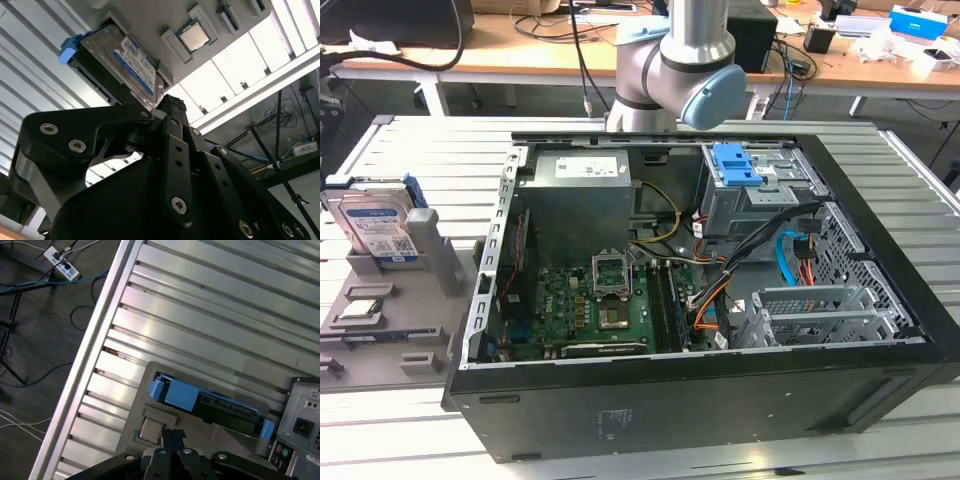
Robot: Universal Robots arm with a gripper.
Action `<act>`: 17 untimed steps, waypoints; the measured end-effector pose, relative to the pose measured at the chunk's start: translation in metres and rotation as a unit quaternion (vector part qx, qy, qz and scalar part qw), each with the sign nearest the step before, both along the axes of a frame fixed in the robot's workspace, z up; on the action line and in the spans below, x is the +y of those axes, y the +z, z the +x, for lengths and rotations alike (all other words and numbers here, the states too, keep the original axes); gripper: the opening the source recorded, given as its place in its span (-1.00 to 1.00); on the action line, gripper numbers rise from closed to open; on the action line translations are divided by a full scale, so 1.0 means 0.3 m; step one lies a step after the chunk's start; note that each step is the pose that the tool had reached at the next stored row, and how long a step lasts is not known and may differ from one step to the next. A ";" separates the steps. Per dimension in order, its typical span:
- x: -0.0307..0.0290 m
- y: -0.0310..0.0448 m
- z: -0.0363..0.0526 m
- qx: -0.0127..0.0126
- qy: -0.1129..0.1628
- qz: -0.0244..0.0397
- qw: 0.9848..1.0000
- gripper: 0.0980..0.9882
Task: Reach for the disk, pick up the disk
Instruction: 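Pick up the disk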
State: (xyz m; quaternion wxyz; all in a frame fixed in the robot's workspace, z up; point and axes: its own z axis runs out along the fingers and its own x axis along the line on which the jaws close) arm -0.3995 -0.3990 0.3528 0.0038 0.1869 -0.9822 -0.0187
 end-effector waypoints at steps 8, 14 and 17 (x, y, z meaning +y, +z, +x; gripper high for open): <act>0.001 0.000 0.000 0.000 0.072 0.000 0.997 -0.98; 0.001 0.000 0.000 0.000 0.124 0.000 0.992 -0.98; 0.001 0.000 0.000 0.000 0.153 0.000 0.988 -0.98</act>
